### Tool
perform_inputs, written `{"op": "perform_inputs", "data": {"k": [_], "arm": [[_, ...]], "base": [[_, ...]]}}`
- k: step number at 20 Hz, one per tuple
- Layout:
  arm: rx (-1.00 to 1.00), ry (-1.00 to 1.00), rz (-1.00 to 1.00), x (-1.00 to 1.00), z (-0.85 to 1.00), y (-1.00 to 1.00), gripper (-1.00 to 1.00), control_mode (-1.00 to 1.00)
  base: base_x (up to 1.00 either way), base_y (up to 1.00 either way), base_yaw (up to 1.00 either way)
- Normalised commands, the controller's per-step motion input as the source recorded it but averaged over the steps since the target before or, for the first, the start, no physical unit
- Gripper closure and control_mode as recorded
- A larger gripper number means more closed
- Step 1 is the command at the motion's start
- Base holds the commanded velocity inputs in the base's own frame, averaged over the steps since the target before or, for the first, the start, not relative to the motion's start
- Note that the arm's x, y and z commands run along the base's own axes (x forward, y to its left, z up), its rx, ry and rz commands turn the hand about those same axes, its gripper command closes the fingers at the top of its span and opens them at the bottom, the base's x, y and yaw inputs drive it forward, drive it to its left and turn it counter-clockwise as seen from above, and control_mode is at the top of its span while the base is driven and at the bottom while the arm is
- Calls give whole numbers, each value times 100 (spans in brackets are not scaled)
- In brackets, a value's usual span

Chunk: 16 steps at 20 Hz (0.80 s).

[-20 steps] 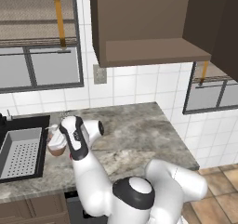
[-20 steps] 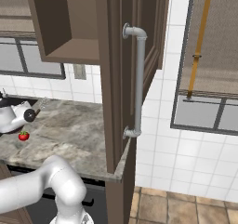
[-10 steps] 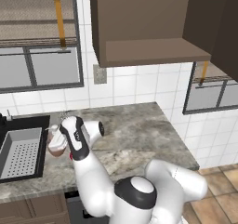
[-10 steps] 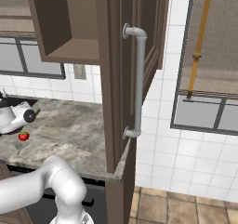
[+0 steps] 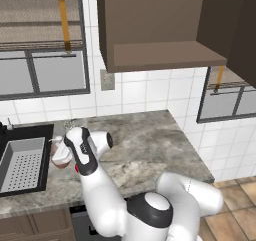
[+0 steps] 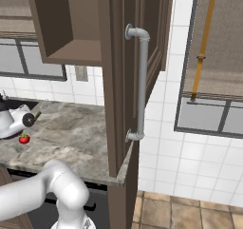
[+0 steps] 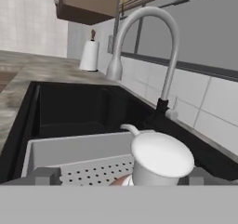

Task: Open the cabinet. Pick the soap dispenser and place it next to the sink. Then close the cabinet.

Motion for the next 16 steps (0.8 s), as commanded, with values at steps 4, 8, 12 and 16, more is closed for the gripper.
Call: {"op": "perform_inputs", "data": {"k": [4, 8, 12, 16], "arm": [[0, 0, -5, 0, -11, -17, -100, -100], [0, 0, -6, 0, -10, -12, -100, -100], [0, -4, -9, -6, -11, -1, -100, -100], [2, -2, -11, -3, -10, 3, -100, -100]], "base": [[0, 0, 0], [0, 0, 0], [0, 0, 0], [0, 0, 0]]}}
